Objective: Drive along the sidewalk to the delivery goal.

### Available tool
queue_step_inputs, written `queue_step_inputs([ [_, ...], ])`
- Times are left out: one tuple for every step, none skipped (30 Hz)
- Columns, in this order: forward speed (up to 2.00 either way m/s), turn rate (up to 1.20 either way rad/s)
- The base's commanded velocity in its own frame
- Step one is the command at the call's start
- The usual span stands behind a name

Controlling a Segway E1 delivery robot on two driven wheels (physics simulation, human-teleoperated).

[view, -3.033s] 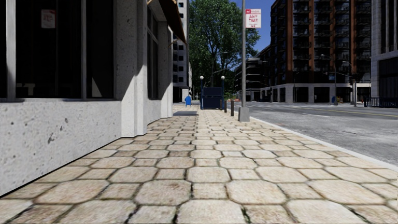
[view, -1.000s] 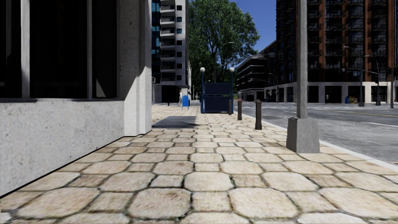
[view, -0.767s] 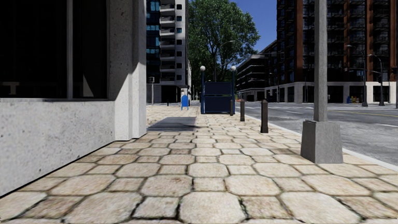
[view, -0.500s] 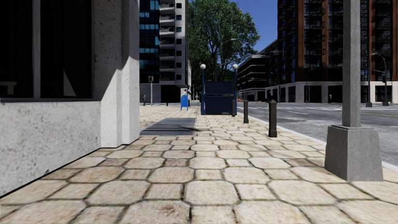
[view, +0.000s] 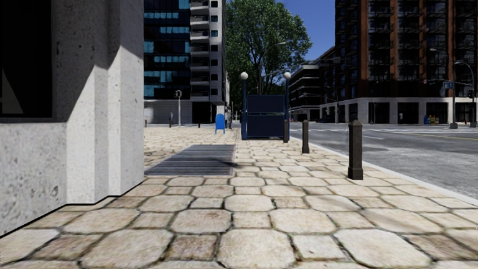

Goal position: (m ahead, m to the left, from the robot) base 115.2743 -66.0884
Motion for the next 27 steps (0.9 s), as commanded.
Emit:
queue_step_inputs([
  [2.00, 0.00],
  [2.00, 0.00],
  [2.00, 0.00],
  [2.00, 0.00],
  [2.00, 0.00],
  [2.00, 0.00],
  [2.00, 0.00],
  [2.00, 0.00],
  [2.00, 0.00],
  [2.00, 0.00],
  [2.00, 0.00],
  [2.00, 0.00],
  [2.00, 0.00],
  [2.00, 0.00],
  [2.00, 0.00],
  [2.00, 0.00],
  [2.00, 0.00],
  [2.00, 0.00],
  [2.00, 0.00],
  [2.00, 0.00],
  [2.00, 0.03],
  [2.00, 0.03],
  [2.00, 0.09],
  [2.00, 0.12],
  [2.00, 0.15],
  [2.00, 0.18],
  [2.00, 0.19],
])
